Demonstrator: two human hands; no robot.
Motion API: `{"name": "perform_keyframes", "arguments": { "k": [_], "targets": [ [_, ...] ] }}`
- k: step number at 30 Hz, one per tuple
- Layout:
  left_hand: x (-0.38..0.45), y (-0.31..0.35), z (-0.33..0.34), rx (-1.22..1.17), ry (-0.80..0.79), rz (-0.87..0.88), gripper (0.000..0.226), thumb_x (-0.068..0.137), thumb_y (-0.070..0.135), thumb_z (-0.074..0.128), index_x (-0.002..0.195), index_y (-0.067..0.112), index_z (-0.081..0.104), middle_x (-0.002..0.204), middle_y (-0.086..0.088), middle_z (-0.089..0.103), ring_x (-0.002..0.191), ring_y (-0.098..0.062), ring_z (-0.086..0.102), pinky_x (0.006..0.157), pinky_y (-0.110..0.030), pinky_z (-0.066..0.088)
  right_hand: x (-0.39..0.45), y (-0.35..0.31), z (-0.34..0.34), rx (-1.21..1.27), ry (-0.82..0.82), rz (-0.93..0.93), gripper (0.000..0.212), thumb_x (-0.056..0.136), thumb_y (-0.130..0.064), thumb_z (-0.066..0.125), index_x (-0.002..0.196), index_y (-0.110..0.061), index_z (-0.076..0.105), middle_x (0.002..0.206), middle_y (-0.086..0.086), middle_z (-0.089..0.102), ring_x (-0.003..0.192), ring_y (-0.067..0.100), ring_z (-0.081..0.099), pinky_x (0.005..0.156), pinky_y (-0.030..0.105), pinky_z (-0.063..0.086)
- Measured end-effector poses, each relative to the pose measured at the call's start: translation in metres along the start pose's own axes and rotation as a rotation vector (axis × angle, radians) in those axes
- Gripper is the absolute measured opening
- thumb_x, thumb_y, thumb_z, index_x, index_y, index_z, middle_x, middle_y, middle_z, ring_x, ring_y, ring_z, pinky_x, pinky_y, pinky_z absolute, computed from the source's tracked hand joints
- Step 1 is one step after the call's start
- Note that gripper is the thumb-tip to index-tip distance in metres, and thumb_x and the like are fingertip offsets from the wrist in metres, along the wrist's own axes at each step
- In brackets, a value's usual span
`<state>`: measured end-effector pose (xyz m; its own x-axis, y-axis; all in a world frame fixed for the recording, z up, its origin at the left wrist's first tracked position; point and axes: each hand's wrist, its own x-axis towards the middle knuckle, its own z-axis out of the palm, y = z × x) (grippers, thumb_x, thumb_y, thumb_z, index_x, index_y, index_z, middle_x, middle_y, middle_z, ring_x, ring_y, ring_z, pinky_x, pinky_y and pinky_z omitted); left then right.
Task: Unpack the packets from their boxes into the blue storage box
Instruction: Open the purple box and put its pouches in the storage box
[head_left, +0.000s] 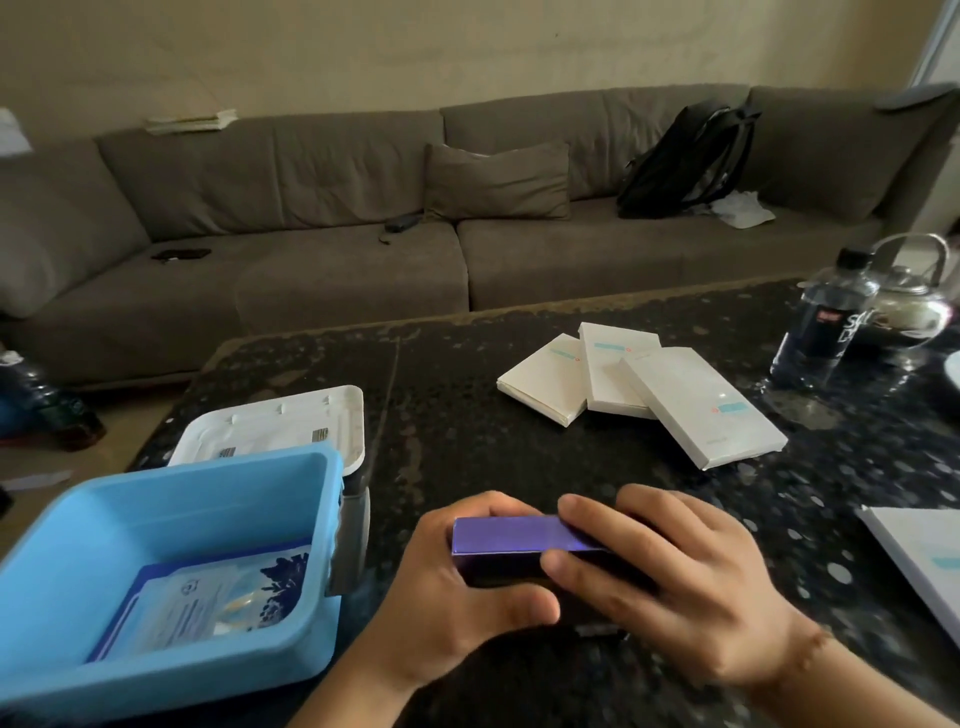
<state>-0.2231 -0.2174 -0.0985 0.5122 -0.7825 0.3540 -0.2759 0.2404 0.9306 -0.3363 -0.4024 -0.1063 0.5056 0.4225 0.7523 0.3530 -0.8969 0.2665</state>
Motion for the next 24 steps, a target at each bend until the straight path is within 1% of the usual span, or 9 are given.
{"name": "perform_keyframes", "arguments": {
  "k": [3,6,9,13,16,19,21,23,24],
  "targets": [
    [0.010,-0.007,0.007,-0.006,0.164,0.003,0.050,0.058,0.056,0.085,0.089,0.018,0.076,0.077,-0.001,0.073,0.073,-0.011,0.069,0.067,-0.018,0.051,0.001,0.013,0.015,-0.039,0.035,-0.002,0.034,0.087,-0.024,0.066,0.120,-0.020,0.062,0.133,0.012,0.056,0.090,0.034,0.057,0.067,0.043,0.049],
    [0.018,-0.012,0.017,0.150,0.383,0.083,0.032,0.061,0.044,0.086,0.081,0.022,0.077,0.078,0.006,0.076,0.071,-0.005,0.071,0.064,-0.011,0.051,0.000,0.021,0.025,-0.013,0.086,0.046,0.017,0.087,-0.026,0.062,0.101,-0.024,0.070,0.136,0.005,0.053,0.114,0.033,0.050,0.094,0.048,0.045],
    [0.032,-0.021,0.016,0.371,0.590,0.214,0.030,0.063,0.037,0.091,0.086,0.024,0.075,0.083,0.012,0.074,0.079,-0.008,0.070,0.069,-0.014,0.053,-0.002,0.018,0.038,0.127,0.194,0.332,0.019,0.077,-0.013,0.054,0.072,-0.019,0.072,0.140,0.006,0.049,0.132,0.037,0.038,0.104,0.050,0.034],
    [0.055,-0.065,-0.003,0.870,0.536,0.415,0.029,0.073,0.011,0.077,0.100,0.021,0.072,0.104,0.015,0.068,0.099,-0.022,0.062,0.080,-0.050,0.049,-0.011,0.014,0.063,0.523,0.231,0.882,0.019,0.075,-0.006,0.053,0.079,-0.017,0.068,0.136,-0.007,0.055,0.128,0.021,0.050,0.102,0.036,0.043],
    [0.063,-0.098,-0.010,1.162,0.465,0.244,0.066,0.053,-0.010,0.079,0.105,0.029,0.068,0.108,0.016,0.066,0.108,-0.021,0.054,0.087,-0.062,0.040,-0.020,0.022,0.080,0.657,0.056,1.103,0.028,0.081,-0.009,0.059,0.096,-0.032,0.066,0.129,-0.026,0.056,0.122,0.000,0.053,0.096,0.030,0.050],
    [0.067,-0.121,-0.011,1.260,0.363,0.017,0.082,0.037,-0.015,0.081,0.107,0.026,0.072,0.113,0.007,0.067,0.112,-0.025,0.056,0.096,-0.068,0.031,-0.032,0.038,0.088,0.506,-0.079,1.154,0.033,0.084,-0.016,0.067,0.097,-0.045,0.059,0.126,-0.032,0.052,0.122,-0.007,0.047,0.106,0.024,0.042],
    [0.073,-0.126,-0.011,1.303,0.242,-0.145,0.082,0.040,-0.006,0.090,0.112,0.029,0.071,0.118,0.006,0.065,0.115,-0.027,0.057,0.098,-0.070,0.031,-0.045,0.059,0.087,0.257,-0.069,1.156,0.032,0.082,-0.017,0.071,0.106,-0.036,0.063,0.128,-0.021,0.054,0.126,0.003,0.045,0.109,0.030,0.040],
    [0.080,-0.124,-0.008,1.338,0.121,-0.277,0.074,0.054,0.027,0.095,0.121,0.036,0.065,0.128,0.009,0.060,0.124,-0.023,0.052,0.102,-0.067,0.029,-0.058,0.084,0.082,0.034,-0.090,1.213,0.042,0.079,-0.022,0.073,0.119,-0.027,0.062,0.135,-0.008,0.052,0.133,0.017,0.040,0.111,0.038,0.038],
    [0.084,-0.121,-0.006,1.352,0.097,-0.326,0.070,0.066,0.049,0.085,0.130,0.041,0.057,0.138,0.013,0.052,0.132,-0.020,0.043,0.107,-0.063,0.025,-0.064,0.096,0.078,-0.056,-0.130,1.243,0.049,0.078,-0.027,0.074,0.124,-0.026,0.058,0.140,-0.005,0.048,0.136,0.022,0.036,0.111,0.040,0.036]
  ]
}}
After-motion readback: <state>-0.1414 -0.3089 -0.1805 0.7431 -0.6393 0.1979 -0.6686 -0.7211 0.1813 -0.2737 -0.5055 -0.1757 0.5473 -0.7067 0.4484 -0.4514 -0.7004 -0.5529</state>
